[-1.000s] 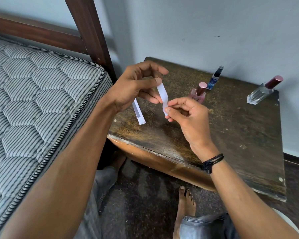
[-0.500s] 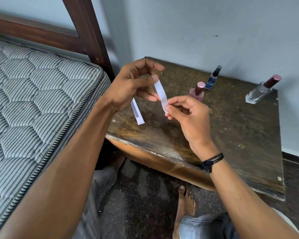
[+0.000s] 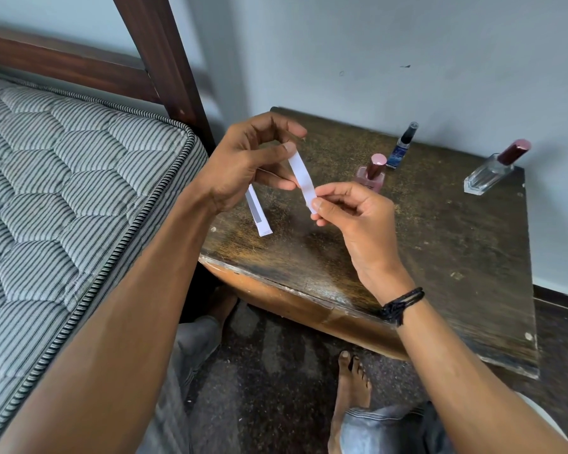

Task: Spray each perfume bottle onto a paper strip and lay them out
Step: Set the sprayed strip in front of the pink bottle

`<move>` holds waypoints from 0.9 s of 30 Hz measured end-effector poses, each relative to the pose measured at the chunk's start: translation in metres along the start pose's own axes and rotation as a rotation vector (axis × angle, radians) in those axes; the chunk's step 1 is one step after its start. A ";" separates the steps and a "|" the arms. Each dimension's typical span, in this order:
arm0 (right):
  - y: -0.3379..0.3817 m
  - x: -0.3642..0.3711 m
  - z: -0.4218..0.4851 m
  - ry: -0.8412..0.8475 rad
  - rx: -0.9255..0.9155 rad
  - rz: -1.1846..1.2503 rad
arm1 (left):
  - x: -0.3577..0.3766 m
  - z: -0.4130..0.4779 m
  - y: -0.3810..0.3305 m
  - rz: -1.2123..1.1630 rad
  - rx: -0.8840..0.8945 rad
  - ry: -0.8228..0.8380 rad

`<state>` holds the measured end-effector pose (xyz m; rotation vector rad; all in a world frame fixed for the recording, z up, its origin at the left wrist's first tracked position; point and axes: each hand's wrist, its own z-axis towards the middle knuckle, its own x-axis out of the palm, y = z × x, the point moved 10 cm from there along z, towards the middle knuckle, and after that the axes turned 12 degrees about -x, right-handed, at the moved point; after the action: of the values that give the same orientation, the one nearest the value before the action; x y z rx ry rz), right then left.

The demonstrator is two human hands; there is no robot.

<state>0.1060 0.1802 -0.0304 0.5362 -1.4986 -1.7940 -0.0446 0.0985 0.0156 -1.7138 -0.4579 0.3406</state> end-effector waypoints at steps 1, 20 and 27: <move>-0.002 0.001 -0.001 -0.002 0.017 0.016 | -0.001 0.000 0.000 0.003 -0.001 -0.007; -0.015 0.003 -0.005 0.015 0.161 0.058 | -0.017 0.004 0.006 0.125 -0.029 -0.109; -0.014 0.002 -0.005 0.032 0.155 0.034 | -0.020 0.004 0.006 0.115 -0.016 -0.123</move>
<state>0.1039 0.1762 -0.0447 0.6089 -1.6244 -1.6447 -0.0636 0.0914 0.0079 -1.7453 -0.4532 0.5287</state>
